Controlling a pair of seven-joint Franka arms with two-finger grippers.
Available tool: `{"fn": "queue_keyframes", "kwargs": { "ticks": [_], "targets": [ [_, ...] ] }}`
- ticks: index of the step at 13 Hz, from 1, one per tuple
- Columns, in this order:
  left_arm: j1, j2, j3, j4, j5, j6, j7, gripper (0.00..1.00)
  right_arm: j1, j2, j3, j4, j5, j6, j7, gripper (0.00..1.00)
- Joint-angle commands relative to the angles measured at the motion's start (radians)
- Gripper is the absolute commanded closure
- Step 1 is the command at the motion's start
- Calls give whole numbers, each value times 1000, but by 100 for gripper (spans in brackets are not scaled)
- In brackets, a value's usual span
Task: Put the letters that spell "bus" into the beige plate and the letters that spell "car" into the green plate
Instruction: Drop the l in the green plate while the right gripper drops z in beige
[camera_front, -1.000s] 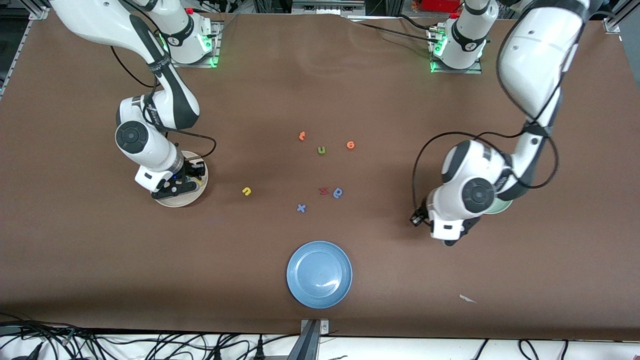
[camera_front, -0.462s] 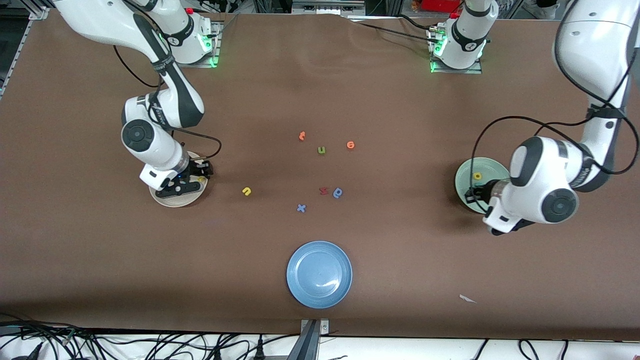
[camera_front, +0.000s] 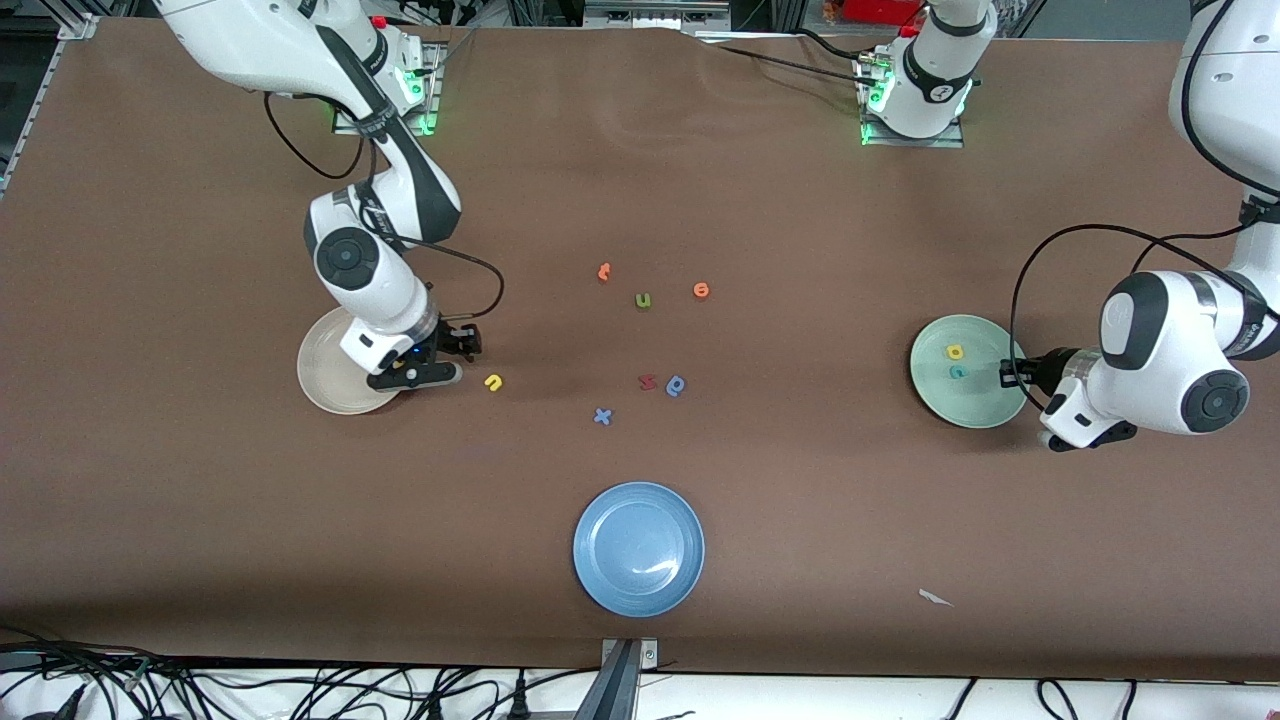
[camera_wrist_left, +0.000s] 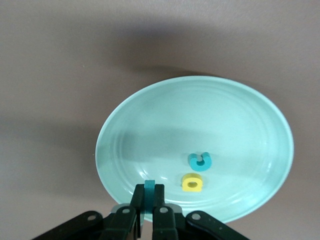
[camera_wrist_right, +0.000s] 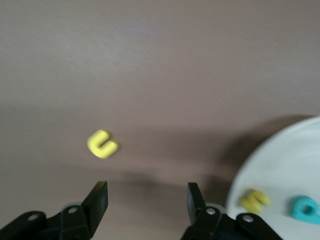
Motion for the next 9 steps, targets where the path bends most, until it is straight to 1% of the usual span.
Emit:
{"fn": "queue_keyframes", "kwargs": {
  "ticks": [1,2,3,4,6,9],
  "targets": [
    [4,-39,-10,-49,31,25,17,58,36,93,0,112,4,2,54,27],
    [2,-38,-10,-46,30,25,15,40,41,122,0,141,4,8,62,28],
    [2,-38,-10,-42,28,25,17,15,53,144,0,164,3,18,74,28],
    [2,-41,-10,-33,28,24,15,1,59,155,0,170,0,26,80,28],
    [-1,-62,-12,-13,21,19,14,0,61,164,0,164,-8,64,80,28],
    [-2,-105,-38,29,19,16,5,0,61,169,-1,154,-11,69,80,31]
  ]
}}
